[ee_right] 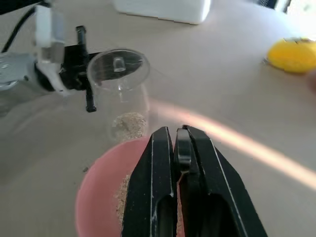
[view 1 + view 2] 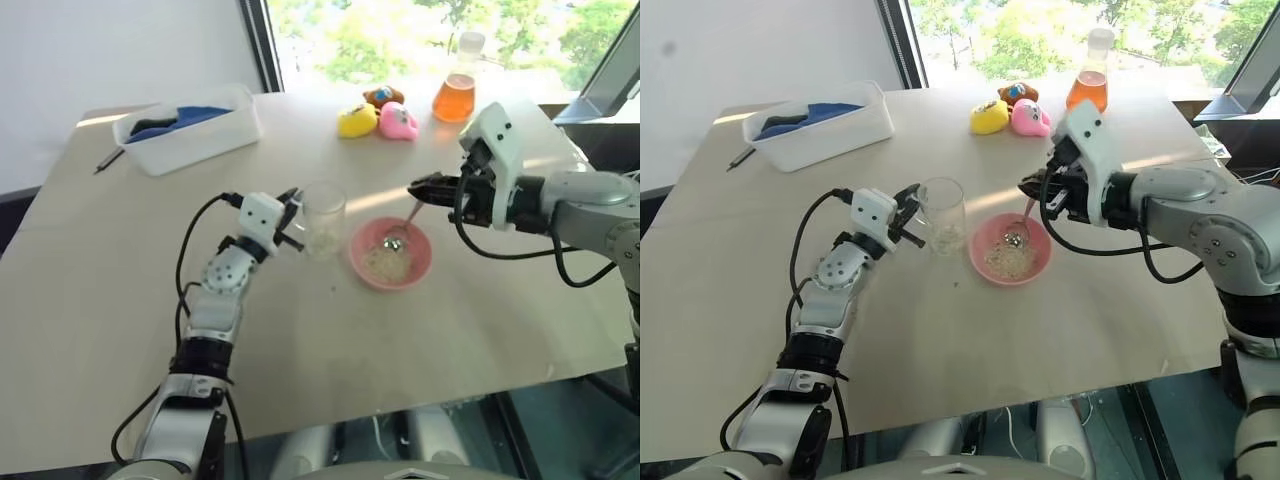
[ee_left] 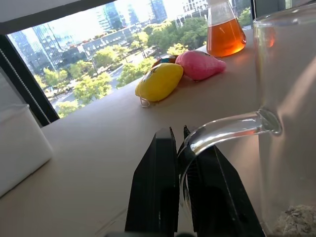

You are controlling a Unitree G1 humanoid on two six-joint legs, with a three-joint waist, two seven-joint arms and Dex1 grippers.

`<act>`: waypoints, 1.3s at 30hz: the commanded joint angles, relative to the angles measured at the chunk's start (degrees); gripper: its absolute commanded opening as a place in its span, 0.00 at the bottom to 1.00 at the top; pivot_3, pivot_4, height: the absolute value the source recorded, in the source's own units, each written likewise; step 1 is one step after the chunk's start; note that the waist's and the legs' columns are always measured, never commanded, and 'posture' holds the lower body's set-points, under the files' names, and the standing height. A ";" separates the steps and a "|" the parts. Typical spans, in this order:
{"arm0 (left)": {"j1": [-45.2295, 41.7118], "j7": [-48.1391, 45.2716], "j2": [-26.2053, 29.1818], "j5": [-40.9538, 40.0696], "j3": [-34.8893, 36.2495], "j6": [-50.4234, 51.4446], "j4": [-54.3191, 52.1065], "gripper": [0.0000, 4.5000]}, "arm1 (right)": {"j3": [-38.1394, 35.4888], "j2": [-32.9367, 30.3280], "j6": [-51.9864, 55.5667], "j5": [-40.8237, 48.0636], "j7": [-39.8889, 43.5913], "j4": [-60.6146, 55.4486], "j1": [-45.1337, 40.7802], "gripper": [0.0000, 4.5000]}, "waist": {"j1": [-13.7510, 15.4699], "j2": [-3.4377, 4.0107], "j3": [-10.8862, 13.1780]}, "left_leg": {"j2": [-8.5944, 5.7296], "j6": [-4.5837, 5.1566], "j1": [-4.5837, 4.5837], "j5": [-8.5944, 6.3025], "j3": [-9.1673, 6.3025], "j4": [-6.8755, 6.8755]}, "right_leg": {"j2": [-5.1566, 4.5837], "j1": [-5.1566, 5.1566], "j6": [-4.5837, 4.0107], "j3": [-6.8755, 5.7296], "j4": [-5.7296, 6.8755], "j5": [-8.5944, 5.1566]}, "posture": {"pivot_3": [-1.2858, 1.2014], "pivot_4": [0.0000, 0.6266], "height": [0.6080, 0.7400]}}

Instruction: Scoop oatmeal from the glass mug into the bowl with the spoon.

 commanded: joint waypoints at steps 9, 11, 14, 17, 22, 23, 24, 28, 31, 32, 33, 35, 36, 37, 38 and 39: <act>2.42 1.68 -0.35 0.23 0.47 2.55 -2.52 0.02 | -13.83 10.75 3.87 4.48 -3.53 13.29 -10.29 0.00 | 0.33 -0.07 -0.01 | 0.00 -0.01 -0.02 0.00 -0.09 -0.01 | -0.02 0.05 -0.01 0.16 -0.05 0.01 | 0.52 0.24 1.00; 2.57 2.06 -0.55 0.37 0.45 2.71 -3.05 0.02 | -17.78 15.48 6.20 8.69 -7.85 16.85 -14.35 0.00 | 0.30 -0.04 -0.01 | 0.01 -0.02 -0.01 0.00 -0.02 -0.03 | 0.04 -0.02 -0.02 0.28 -0.03 0.02 | 0.52 0.24 1.00; 2.72 2.52 -0.76 0.85 0.35 2.67 -3.37 0.02 | -20.58 19.77 9.05 12.23 -11.62 18.42 -16.84 0.00 | 0.44 -0.06 -0.02 | 0.02 -0.02 -0.09 0.01 -0.21 -0.09 | 0.02 -0.03 -0.03 0.12 -0.12 0.01 | 0.52 0.24 1.00; 2.96 2.88 -0.84 1.07 0.25 2.54 -3.57 0.02 | -19.57 22.29 9.76 12.95 -12.22 17.86 -16.78 0.00 | 0.44 -0.08 -0.03 | -0.01 -0.02 -0.15 0.00 -0.21 -0.08 | -0.02 -0.01 -0.02 0.12 -0.25 0.01 | 0.52 0.24 1.00; 2.94 3.21 -0.81 1.45 -0.07 2.54 -3.49 0.02 | -14.41 24.16 8.53 9.59 -9.38 16.44 -13.64 0.00 | 0.36 -0.07 -0.03 | -0.02 -0.01 -0.14 0.00 -0.23 -0.08 | -0.02 -0.02 -0.02 0.09 -0.22 0.01 | 0.52 0.24 1.00; 2.91 3.33 -0.72 1.67 -0.14 2.58 -3.37 0.02 | -13.28 24.28 7.51 8.16 -8.62 16.84 -13.30 0.00 | 0.34 -0.07 -0.03 | -0.03 -0.01 -0.14 0.01 -0.23 -0.08 | -0.03 -0.02 -0.02 0.09 -0.19 0.01 | 0.52 0.24 1.00; 2.84 3.43 -0.74 1.78 -0.18 2.61 -3.27 0.02 | -11.46 23.94 6.05 6.00 -7.26 17.28 -13.06 0.00 | 0.32 -0.07 -0.03 | -0.03 -0.01 -0.14 0.01 -0.22 -0.07 | -0.03 -0.02 -0.02 0.09 -0.17 0.01 | 0.52 0.24 1.00; 2.86 3.54 -0.72 2.01 -0.18 2.68 -3.56 0.02 | -4.12 23.09 -1.33 -3.46 -0.73 20.13 -13.05 0.00 | 0.25 -0.07 -0.04 | -0.04 -0.02 -0.09 0.01 -0.22 -0.06 | -0.02 -0.02 -0.02 0.06 -0.11 0.01 | 0.52 0.24 1.00; 3.17 3.75 -0.55 2.26 -0.07 2.89 -4.13 0.02 | -2.18 24.21 -4.46 -7.13 1.73 22.49 -13.60 0.00 | 0.24 -0.07 -0.04 | -0.05 -0.02 -0.10 0.01 -0.22 -0.04 | -0.02 -0.02 -0.02 -0.02 -0.10 0.01 | 0.52 0.24 1.00; 3.32 3.84 -0.50 2.31 0.02 3.04 -4.39 0.02 | -1.08 24.59 -5.84 -8.74 2.77 23.39 -13.73 0.00 | 0.24 -0.07 -0.03 | -0.05 -0.02 -0.10 0.01 -0.22 -0.04 | -0.02 -0.02 -0.02 -0.02 -0.10 0.01 | 0.52 0.24 1.00; 3.42 3.90 -0.48 2.36 0.09 3.17 -4.59 0.02 | -0.39 24.92 -6.69 -9.90 3.65 24.02 -13.80 0.00 | 0.23 -0.07 -0.04 | -0.05 -0.02 -0.11 0.01 -0.22 -0.04 | -0.02 -0.03 -0.02 -0.02 -0.10 0.01 | 0.52 0.24 1.00; 3.62 4.02 -0.44 2.41 0.09 3.41 -4.95 0.02 | 0.37 25.75 -7.76 -11.48 5.08 25.03 -13.85 0.00 | 0.19 -0.07 -0.04 | -0.05 -0.02 -0.10 0.01 -0.22 -0.04 | -0.02 -0.03 -0.02 -0.02 -0.11 0.01 | 0.52 0.24 1.00; 3.75 4.07 -0.43 2.42 0.04 3.53 -5.18 0.02 | 0.41 26.16 -7.91 -11.91 5.60 25.30 -13.83 0.00 | 0.19 -0.07 -0.03 | -0.05 -0.02 -0.10 0.01 -0.22 -0.04 | -0.02 -0.03 -0.02 -0.02 -0.10 0.01 | 0.52 0.24 1.00; 3.91 4.12 -0.41 2.45 -0.02 3.65 -5.42 0.02 | 0.59 26.57 -8.26 -12.52 6.15 25.54 -13.77 0.00 | 0.17 -0.07 -0.04 | -0.05 -0.02 -0.10 0.01 -0.22 -0.04 | -0.02 -0.03 -0.02 -0.02 -0.10 0.01 | 0.52 0.24 1.00; 4.06 4.19 -0.40 2.47 -0.08 3.80 -5.67 0.00 | 0.57 26.94 -8.48 -12.99 6.55 25.70 -13.72 0.16 | 0.17 -0.07 -0.04 | -0.05 -0.02 -0.10 0.01 -0.23 -0.04 | -0.02 -0.03 -0.02 -0.01 -0.10 0.01 | 0.52 0.24 1.00; 4.20 4.24 -0.41 2.48 -0.13 3.92 -5.88 0.00 | 0.48 27.17 -8.73 -13.47 6.85 25.77 -13.63 0.22 | 0.18 -0.07 -0.04 | -0.05 -0.02 -0.10 0.01 -0.23 -0.04 | -0.02 -0.03 -0.02 -0.02 -0.10 0.01 | 0.52 0.24 1.00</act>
